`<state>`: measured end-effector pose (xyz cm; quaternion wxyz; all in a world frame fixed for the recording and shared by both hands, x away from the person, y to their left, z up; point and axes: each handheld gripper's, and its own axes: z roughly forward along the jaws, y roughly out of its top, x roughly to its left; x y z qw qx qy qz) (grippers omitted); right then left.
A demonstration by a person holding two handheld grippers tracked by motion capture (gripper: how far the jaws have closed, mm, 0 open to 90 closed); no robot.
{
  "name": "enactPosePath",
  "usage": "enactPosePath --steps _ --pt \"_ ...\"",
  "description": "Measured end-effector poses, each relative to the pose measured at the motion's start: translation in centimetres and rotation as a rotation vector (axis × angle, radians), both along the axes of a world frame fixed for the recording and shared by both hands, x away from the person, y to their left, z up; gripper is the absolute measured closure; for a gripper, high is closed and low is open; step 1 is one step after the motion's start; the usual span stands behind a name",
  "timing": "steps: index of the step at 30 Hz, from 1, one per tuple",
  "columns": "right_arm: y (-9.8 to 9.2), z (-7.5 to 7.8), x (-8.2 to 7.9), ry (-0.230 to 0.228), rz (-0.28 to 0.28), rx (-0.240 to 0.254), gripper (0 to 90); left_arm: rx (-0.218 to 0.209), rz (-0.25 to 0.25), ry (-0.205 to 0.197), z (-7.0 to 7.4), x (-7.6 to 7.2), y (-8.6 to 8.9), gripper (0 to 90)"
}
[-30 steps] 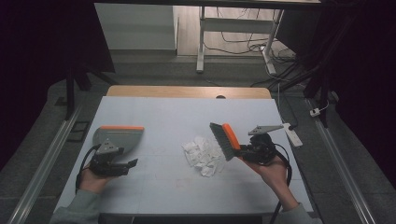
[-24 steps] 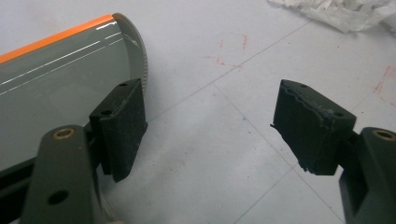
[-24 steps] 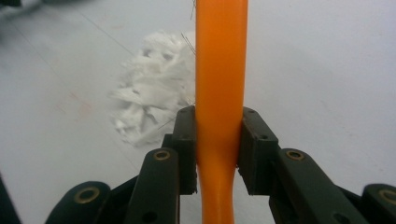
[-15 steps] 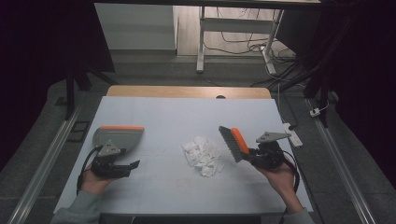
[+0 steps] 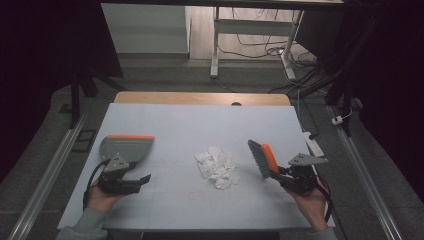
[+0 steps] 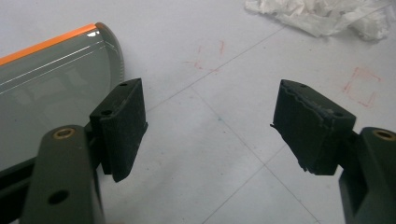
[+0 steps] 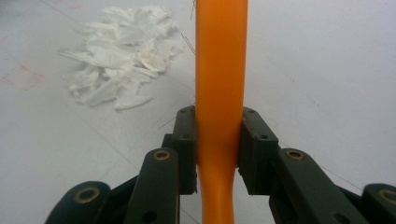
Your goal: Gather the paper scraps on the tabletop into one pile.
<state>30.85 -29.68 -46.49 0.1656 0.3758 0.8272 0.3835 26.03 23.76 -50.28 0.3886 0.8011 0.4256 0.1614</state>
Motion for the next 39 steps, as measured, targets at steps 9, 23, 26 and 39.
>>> enactPosePath --steps 9,23,26,39 --pt "-0.57 -0.67 0.16 -0.025 0.010 0.004 70.5 -0.001 -0.007 -0.008 0.01 0.06 -0.06 26.7" --pt "-0.70 -0.42 -0.01 -0.044 0.022 0.016 70.5 -0.003 -0.004 -0.009 0.03 0.07 0.00 26.7" --pt "-0.57 -0.37 -0.05 -0.043 0.026 0.014 70.5 -0.003 -0.005 -0.009 0.03 0.07 0.03 26.7" --pt "-0.47 -0.19 -0.15 -0.050 0.034 0.013 70.5 -0.002 -0.005 -0.009 0.06 0.03 0.04 26.7"
